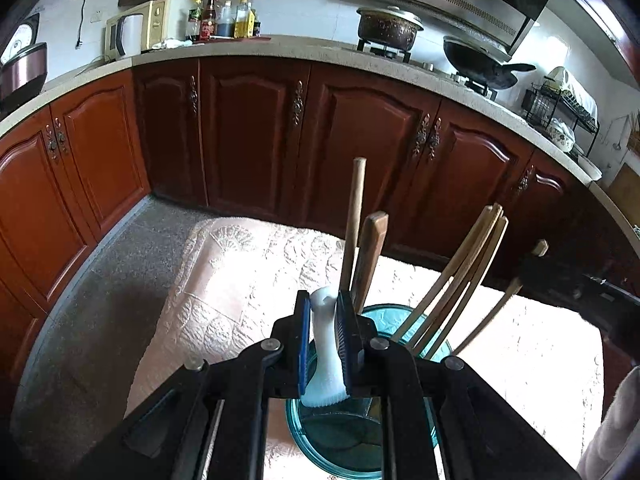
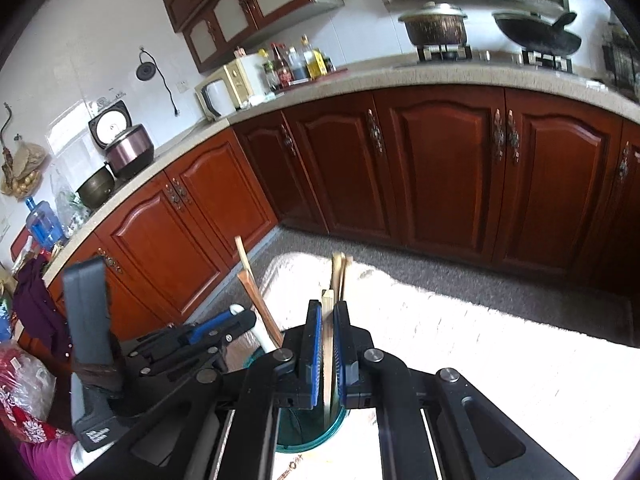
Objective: Organize utensils
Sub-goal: 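Lower the ceramic spoon into the cup and open the left gripper while the right gripper drops the chopstick in, then move the left gripper to the metal spoon while the right gripper moves to the gold fork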
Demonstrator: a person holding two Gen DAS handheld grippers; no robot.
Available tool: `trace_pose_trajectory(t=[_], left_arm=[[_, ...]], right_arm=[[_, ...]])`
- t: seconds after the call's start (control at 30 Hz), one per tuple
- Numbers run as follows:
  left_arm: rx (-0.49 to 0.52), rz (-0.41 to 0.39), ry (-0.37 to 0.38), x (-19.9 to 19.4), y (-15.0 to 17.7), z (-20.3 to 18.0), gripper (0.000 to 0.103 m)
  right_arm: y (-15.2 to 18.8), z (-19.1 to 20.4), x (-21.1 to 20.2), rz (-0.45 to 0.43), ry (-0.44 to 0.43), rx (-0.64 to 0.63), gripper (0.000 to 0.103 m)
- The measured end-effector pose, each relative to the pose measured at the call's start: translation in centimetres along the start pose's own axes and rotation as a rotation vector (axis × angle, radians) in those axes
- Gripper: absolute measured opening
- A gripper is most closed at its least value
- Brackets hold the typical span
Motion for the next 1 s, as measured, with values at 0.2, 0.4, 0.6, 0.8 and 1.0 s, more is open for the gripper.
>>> trace_pose_trajectory(t=[0.2, 0.4, 0.6, 0.8, 1.0], left_arm=[[-0.034, 0.023, 0.022, 0.2, 0.5, 0.4, 0.015], [-0.026, 0.024, 0.031, -0.1, 0.9, 0.0, 0.030], [-0.004, 0.009, 0.023, -1.1, 2.0, -0.3, 0.047], [0.020, -0.002, 0.014, -2.0, 2.8, -0.6, 0.052], [0.046, -0.011, 0.022, -3.2, 3.9, -1.3, 0.059]], right_arm=[[1.0, -0.6, 0.9, 0.018, -0.008, 0.024, 0.018], [1.9, -1.3, 0.8, 0.028, -0.004, 0.045, 0.021], [3.6, -1.4, 0.4, 0.042, 0.010, 0.043, 0.024], [6.1, -2.8, 0.1, 0.066, 0.032, 0.072, 0.026], [11.0, -5.2, 2.4, 0.166, 0.070, 0.097, 0.035]])
Point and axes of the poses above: each gripper's, at about its wrist camera, not at the fingertips, and x roughly the way its jaws point, z to its left, y to its underside, the point moved 10 cm from there along x, roughly the way its jaws point, and after that the axes turned 14 degrees about z, right-handed, at the moved point
